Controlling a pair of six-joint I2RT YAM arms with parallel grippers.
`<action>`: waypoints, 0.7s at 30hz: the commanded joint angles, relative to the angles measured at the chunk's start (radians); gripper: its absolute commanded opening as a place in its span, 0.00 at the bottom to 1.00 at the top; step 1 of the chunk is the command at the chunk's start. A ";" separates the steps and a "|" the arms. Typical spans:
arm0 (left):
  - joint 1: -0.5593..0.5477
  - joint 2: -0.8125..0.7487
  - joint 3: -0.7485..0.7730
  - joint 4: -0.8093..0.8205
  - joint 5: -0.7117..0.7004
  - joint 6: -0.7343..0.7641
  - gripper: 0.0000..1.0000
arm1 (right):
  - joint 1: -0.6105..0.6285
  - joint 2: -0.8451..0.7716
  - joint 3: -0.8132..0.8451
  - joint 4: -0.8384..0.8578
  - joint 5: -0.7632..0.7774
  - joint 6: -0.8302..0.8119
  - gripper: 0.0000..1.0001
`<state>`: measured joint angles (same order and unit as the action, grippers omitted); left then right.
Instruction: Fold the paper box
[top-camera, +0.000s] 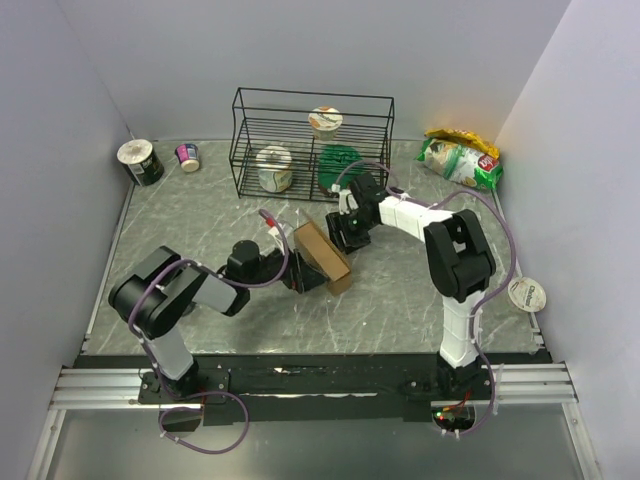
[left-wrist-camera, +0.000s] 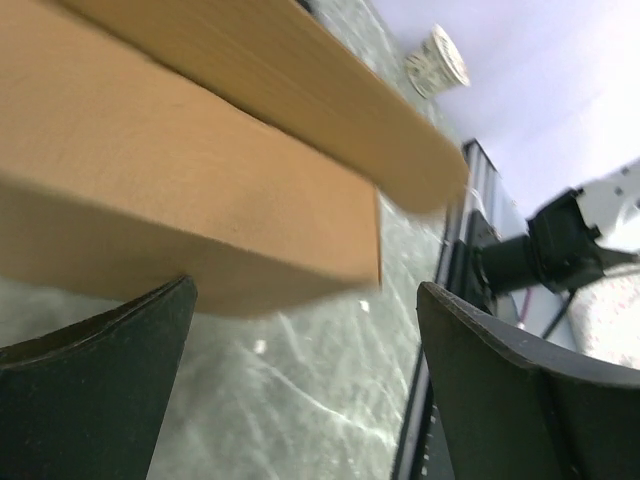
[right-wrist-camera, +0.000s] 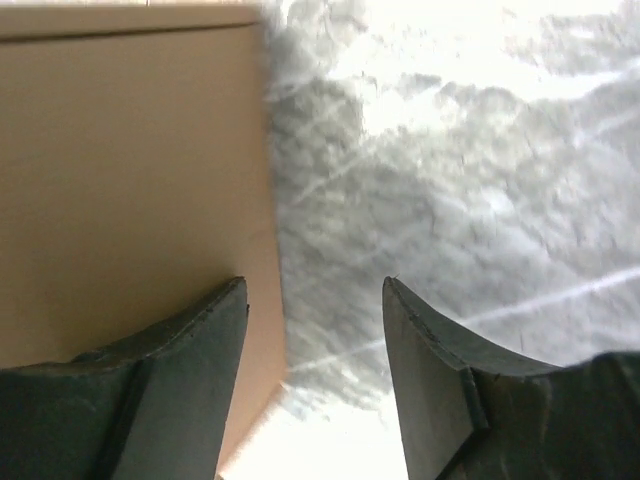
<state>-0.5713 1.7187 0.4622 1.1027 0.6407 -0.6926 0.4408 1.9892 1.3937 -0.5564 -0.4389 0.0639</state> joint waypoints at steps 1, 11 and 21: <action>-0.068 0.015 -0.007 0.121 0.027 -0.013 0.99 | 0.032 0.026 0.068 0.021 -0.053 0.002 0.65; -0.150 -0.034 -0.031 0.117 -0.099 -0.024 0.98 | 0.070 -0.030 0.057 0.024 -0.018 -0.027 0.81; -0.112 -0.422 0.015 -0.415 -0.207 0.182 0.96 | -0.074 -0.352 -0.063 -0.005 0.028 -0.027 0.85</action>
<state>-0.7124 1.4357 0.4248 0.8974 0.4934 -0.6228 0.4126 1.8637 1.3815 -0.5537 -0.4397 0.0364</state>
